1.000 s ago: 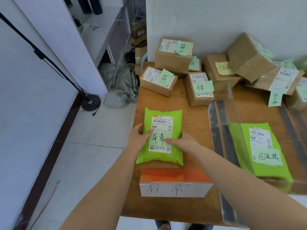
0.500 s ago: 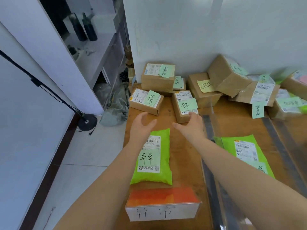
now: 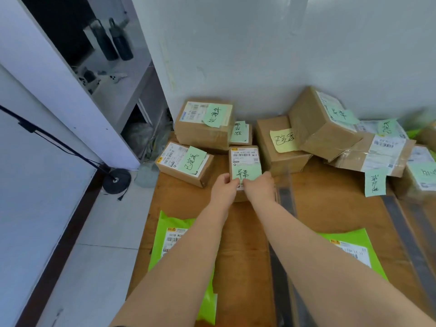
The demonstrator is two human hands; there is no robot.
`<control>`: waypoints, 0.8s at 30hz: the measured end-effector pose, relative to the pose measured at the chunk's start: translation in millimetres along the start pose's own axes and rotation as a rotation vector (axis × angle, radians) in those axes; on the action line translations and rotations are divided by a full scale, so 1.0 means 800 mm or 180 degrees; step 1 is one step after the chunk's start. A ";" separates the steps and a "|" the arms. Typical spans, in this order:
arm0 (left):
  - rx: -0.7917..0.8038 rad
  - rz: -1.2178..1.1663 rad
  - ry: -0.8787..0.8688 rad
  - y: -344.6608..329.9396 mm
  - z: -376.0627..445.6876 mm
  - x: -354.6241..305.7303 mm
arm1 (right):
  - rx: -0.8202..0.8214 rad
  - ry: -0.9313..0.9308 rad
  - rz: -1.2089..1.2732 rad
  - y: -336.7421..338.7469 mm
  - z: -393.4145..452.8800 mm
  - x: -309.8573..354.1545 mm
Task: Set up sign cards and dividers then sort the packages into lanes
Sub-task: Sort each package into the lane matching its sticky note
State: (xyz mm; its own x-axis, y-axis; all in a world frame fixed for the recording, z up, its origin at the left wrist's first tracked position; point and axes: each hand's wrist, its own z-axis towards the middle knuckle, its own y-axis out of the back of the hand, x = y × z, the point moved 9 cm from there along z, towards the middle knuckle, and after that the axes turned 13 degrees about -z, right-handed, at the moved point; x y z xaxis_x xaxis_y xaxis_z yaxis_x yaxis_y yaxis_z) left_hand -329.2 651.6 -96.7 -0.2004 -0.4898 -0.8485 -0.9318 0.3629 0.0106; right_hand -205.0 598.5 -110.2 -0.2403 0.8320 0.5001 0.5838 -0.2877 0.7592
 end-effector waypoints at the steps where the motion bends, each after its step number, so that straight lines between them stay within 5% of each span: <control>1: -0.0034 -0.0043 0.0024 -0.001 -0.001 0.003 | 0.0001 0.0009 0.0009 -0.002 0.001 0.000; 24: 0.0226 0.0488 0.0129 0.069 -0.172 0.069 | 0.0173 -0.0143 -0.0081 0.001 -0.188 -0.095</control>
State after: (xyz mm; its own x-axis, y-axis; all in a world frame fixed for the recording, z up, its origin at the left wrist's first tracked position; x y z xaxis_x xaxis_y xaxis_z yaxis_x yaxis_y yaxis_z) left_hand -433.1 535.5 -69.7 -0.3520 -0.4554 -0.8178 -0.8659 0.4902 0.0998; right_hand -302.7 463.4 -84.7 -0.2211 0.8595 0.4608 0.6194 -0.2412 0.7471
